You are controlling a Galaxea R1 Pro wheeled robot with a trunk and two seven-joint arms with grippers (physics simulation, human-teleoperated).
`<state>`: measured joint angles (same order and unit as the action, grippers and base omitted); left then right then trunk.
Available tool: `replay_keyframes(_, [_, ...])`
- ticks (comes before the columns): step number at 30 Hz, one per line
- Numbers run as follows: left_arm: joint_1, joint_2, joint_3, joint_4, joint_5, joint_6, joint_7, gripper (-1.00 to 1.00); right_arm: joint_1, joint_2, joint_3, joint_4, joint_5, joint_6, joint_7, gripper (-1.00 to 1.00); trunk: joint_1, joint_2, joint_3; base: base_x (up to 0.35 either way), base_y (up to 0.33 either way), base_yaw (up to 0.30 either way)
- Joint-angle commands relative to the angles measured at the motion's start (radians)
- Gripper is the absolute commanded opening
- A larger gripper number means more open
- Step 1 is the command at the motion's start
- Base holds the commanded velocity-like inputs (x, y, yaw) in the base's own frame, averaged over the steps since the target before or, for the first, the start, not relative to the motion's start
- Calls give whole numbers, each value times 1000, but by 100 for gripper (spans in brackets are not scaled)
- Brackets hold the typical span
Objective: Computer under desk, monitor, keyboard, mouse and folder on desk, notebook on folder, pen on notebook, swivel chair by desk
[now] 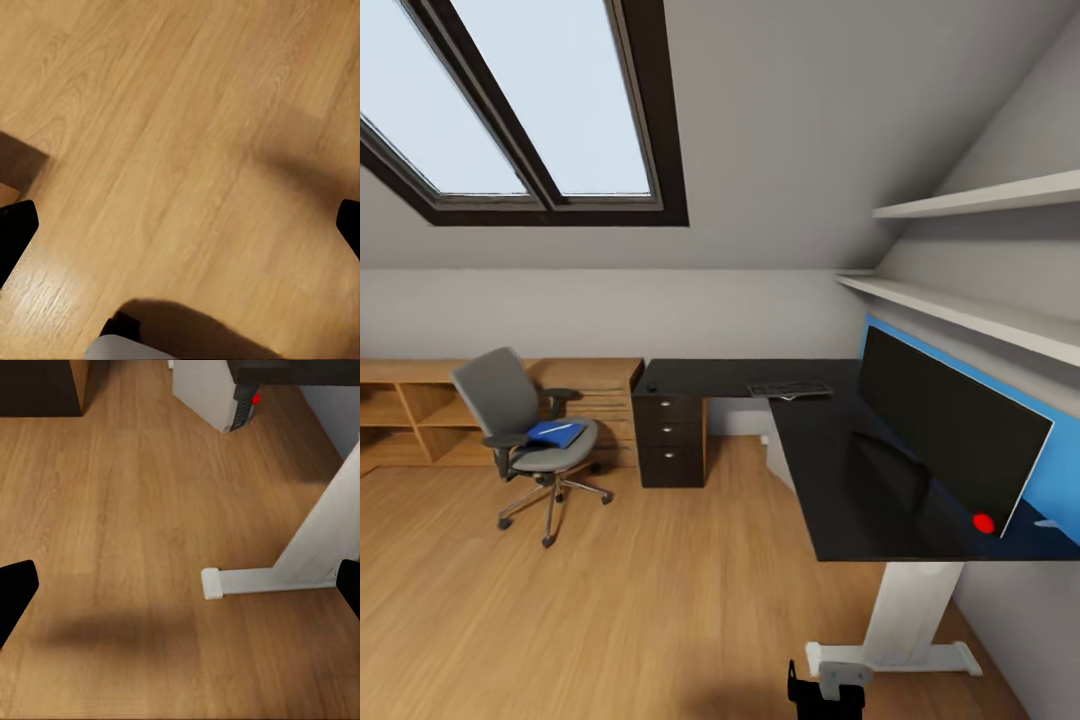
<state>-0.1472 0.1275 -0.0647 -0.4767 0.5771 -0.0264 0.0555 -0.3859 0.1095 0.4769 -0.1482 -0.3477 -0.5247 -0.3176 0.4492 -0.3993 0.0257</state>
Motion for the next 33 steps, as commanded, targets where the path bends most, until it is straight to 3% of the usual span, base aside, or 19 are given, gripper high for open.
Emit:
replay_keyframes(1, [0, 1, -7, 0, 7, -3, 6, 100, -1, 1, 9, 2, -7, -3, -5, 100, 1, -1, -2, 291, 212, -127])
replay_keyframes(13, [0, 1, -6, 0, 7, -3, 6, 100, -1, 33, 9, 36, 2, -6, -3, 100, 1, -1, -6, 296, 218, -18])
replay_keyframes(31, [0, 0, -3, 3, 10, -1, 7, 100, -1, 33, 9, 41, 4, -8, -5, 100, 1, -1, -6, 290, 233, 0])
replay_keyframes(33, [0, -1, -6, 45, 10, -2, 9, 100, -1, 33, 9, 41, 4, -8, -3, 100, 1, -1, -6, 323, 106, 0])
